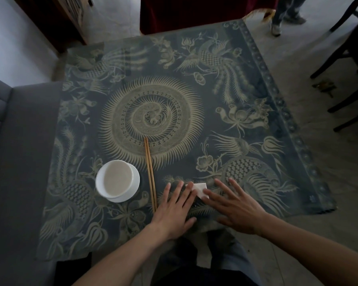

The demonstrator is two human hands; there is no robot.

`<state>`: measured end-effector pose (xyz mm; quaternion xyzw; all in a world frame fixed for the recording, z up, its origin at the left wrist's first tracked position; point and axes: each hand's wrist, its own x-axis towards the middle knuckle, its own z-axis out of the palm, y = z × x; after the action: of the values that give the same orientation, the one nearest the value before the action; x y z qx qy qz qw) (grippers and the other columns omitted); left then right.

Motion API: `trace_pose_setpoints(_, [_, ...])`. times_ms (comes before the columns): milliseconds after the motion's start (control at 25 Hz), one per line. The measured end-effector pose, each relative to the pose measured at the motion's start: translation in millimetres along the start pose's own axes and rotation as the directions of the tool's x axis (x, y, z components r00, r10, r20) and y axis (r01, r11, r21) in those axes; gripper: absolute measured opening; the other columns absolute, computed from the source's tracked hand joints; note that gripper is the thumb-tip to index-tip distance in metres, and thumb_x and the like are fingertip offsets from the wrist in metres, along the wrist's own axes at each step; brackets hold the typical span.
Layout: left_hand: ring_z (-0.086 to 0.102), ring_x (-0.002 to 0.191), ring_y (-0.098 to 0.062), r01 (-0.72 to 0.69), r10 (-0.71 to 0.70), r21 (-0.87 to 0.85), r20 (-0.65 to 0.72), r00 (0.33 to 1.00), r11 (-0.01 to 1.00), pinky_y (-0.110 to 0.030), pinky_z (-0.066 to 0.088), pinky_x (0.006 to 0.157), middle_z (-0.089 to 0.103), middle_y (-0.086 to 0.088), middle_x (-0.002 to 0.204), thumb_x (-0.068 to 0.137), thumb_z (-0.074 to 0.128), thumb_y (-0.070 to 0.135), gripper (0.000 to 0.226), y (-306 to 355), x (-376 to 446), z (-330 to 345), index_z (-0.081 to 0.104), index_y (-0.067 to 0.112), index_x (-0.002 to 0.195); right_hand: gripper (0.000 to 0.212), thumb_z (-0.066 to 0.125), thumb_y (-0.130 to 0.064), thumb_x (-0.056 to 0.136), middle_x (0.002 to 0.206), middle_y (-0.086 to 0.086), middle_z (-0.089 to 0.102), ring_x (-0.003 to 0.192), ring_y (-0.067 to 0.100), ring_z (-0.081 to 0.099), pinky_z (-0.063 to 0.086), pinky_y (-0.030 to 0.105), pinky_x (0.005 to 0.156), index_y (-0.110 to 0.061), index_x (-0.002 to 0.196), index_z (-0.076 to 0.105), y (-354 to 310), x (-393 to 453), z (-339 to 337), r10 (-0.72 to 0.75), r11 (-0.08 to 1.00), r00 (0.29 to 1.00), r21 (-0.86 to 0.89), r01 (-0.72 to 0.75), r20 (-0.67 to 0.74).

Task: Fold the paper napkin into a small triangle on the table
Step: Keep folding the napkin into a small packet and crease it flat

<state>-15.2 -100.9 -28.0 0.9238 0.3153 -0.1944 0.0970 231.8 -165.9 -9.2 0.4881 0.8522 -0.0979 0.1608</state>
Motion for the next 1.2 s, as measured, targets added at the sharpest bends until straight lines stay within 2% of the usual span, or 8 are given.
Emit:
trace_pose_setpoints(200, [-0.020,0.147,-0.030,0.015,-0.015,-0.002,-0.010,1.000,1.000,-0.059,-0.015,0.114,-0.016,-0.008,0.163,0.094,0.031,0.058,0.083,5,1,-3,-0.006,0.015,0.155,0.072,0.045,-0.056,0.093,0.160,-0.004,0.022,0.146,0.034,0.015,0.018,0.061,0.113,-0.023,0.153,0.022,-3,-18,7,-0.022,1.000,0.999,-0.006,0.022,0.030])
trace_pose_setpoints(360, [-0.020,0.147,-0.030,0.019,-0.019,-0.014,-0.011,1.000,1.000,-0.060,-0.013,0.114,-0.016,-0.008,0.163,0.095,0.032,0.057,0.082,5,0,-5,-0.005,0.014,0.155,0.053,0.050,-0.042,0.092,0.152,0.003,0.041,0.143,0.030,0.029,0.021,0.055,0.115,-0.020,0.140,0.044,-9,-3,-4,0.024,0.998,0.994,0.058,-0.018,-0.104])
trace_pose_setpoints(440, [-0.021,0.147,-0.029,0.011,-0.011,-0.027,-0.003,1.000,1.000,-0.060,-0.013,0.114,-0.017,-0.007,0.163,0.095,0.033,0.057,0.082,5,0,-7,-0.006,0.015,0.154,0.064,0.046,-0.044,0.093,0.159,0.005,0.027,0.147,0.030,0.017,0.016,0.055,0.117,-0.019,0.150,0.031,-15,12,-13,0.116,0.987,0.988,0.127,-0.103,-0.097])
trace_pose_setpoints(560, [-0.022,0.147,-0.028,0.006,-0.006,-0.027,0.017,1.000,1.000,-0.061,-0.014,0.114,-0.018,-0.005,0.163,0.095,0.032,0.058,0.083,3,0,-5,-0.008,0.017,0.154,0.075,0.038,-0.052,0.096,0.162,0.005,0.006,0.147,0.032,-0.004,0.003,0.059,0.117,-0.019,0.155,0.005,-25,20,-7,0.091,0.994,0.995,0.066,-0.088,-0.035])
trace_pose_setpoints(640, [-0.024,0.146,-0.027,0.002,-0.001,-0.020,0.021,1.000,1.000,-0.061,-0.015,0.113,-0.020,-0.004,0.163,0.095,0.031,0.058,0.082,2,1,-6,-0.009,0.017,0.154,0.076,0.037,-0.054,0.097,0.162,0.003,-0.001,0.146,0.033,-0.010,-0.003,0.062,0.115,-0.021,0.154,-0.001,-23,12,-1,0.074,0.995,0.997,0.069,-0.073,-0.003])
trace_pose_setpoints(840, [-0.026,0.146,-0.026,-0.001,0.002,-0.027,0.025,1.000,1.000,-0.061,-0.016,0.113,-0.023,-0.003,0.162,0.096,0.029,0.059,0.081,1,0,-6,-0.010,0.018,0.154,0.069,0.045,-0.056,0.092,0.158,-0.003,0.025,0.144,0.034,0.021,0.013,0.058,0.106,-0.025,0.151,0.029,-16,-11,1,0.033,0.999,0.999,0.014,-0.033,0.034])
trace_pose_setpoints(1040, [-0.027,0.145,-0.027,0.001,0.000,-0.037,0.045,0.999,0.999,-0.062,-0.015,0.113,-0.025,-0.002,0.161,0.096,0.029,0.059,0.081,0,0,-9,-0.011,0.019,0.154,0.068,0.049,-0.052,0.091,0.158,-0.005,0.027,0.143,0.033,0.026,0.014,0.058,0.107,-0.024,0.151,0.030,-21,-16,9,0.035,0.996,0.999,0.081,-0.035,0.002])
trace_pose_setpoints(1200, [-0.024,0.146,-0.028,0.006,-0.004,-0.052,0.043,0.999,0.999,-0.062,-0.014,0.113,-0.022,-0.002,0.162,0.096,0.032,0.058,0.081,1,0,-8,-0.009,0.020,0.154,0.055,0.044,-0.045,0.093,0.149,-0.008,0.045,0.134,0.025,0.044,0.035,0.053,0.109,-0.028,0.145,0.042,-16,-8,-2,0.065,0.985,0.994,0.163,-0.050,-0.087])
